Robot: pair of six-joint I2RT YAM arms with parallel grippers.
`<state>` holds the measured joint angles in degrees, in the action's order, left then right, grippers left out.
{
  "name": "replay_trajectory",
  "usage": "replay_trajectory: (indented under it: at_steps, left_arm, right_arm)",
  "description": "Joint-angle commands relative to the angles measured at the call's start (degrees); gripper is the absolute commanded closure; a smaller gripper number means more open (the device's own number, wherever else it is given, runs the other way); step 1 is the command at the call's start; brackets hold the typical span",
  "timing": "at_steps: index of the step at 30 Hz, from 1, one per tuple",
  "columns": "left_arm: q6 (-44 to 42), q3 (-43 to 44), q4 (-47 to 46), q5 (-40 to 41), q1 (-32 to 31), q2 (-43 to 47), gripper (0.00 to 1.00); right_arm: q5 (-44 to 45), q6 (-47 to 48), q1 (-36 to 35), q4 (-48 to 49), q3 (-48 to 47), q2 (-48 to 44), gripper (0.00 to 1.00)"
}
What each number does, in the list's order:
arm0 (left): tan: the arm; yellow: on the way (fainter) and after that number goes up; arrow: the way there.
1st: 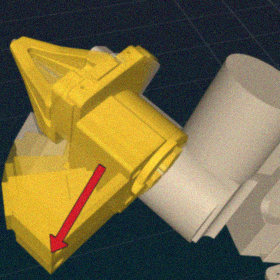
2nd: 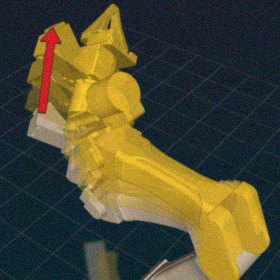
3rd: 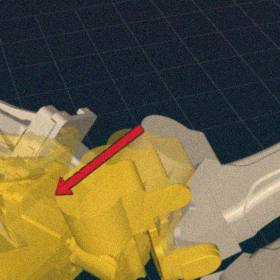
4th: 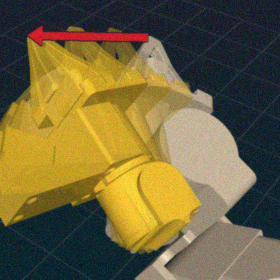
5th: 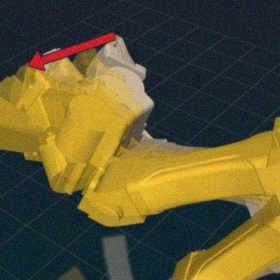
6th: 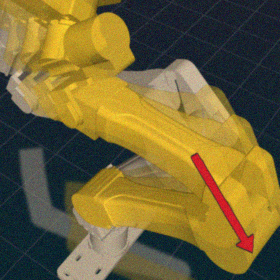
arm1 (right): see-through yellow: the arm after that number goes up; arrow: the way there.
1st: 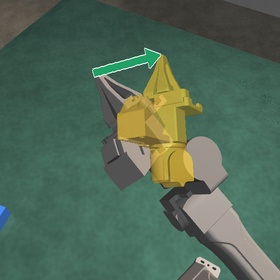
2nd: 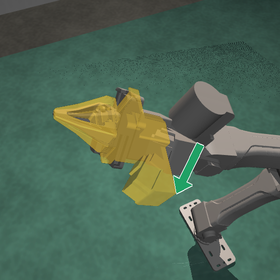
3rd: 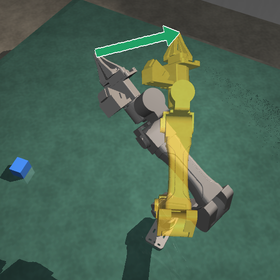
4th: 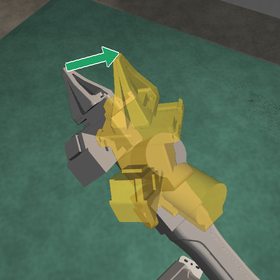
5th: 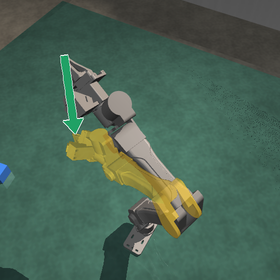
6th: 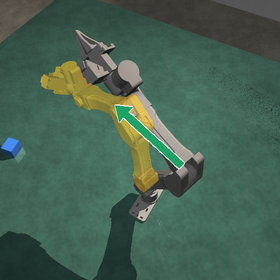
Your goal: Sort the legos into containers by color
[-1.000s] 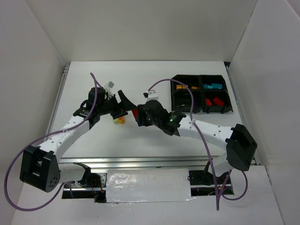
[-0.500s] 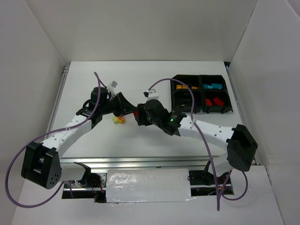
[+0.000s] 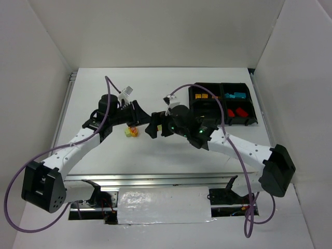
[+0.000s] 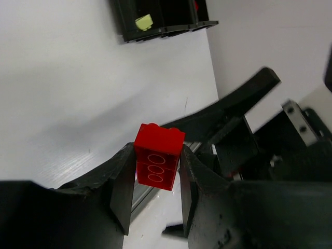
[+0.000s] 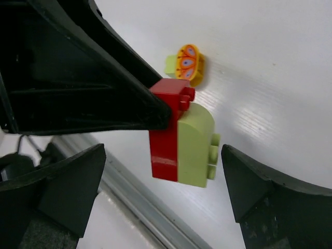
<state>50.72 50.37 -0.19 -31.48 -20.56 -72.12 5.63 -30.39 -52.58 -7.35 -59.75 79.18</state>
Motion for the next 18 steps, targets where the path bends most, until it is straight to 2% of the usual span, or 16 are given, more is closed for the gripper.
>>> replay_trajectory:
  at_steps: [1, 2, 3, 9, 14, 18]
  left_arm:
    - [-4.92, 3.68, -0.69, -3.05, 0.34, 3.82, 1.0]
    - [-5.62, 4.03, -0.69, -3.84, 0.6, 4.17, 1.0]
    - [-6.85, 4.12, -0.78, -5.76, 1.04, 4.79, 1.0]
    - [-9.32, 2.37, -8.07, -18.94, 1.31, 7.33, 1.0]
    - [-6.87, -0.71, -17.45, -25.55, 1.22, 10.93, 1.0]
    - [-5.81, -1.85, -21.43, -28.98, 1.13, 13.4, 1.0]
  right_arm:
    - [-15.43, 2.35, 6.75, 5.33, 3.04, -5.78, 0.0]
    - [-19.56, 4.27, 8.26, 5.42, 3.58, -7.62, 0.0]
    - [-27.69, 5.51, 9.76, 5.42, 3.93, -8.5, 0.0]
    - [-46.11, 9.48, 17.76, 4.54, 5.42, -15.18, 0.0]
    - [-54.04, 2.89, 23.13, 12.35, 6.75, -17.22, 0.01]
    - [-58.0, -1.05, 23.22, 15.08, 6.13, -14.58, 0.06]
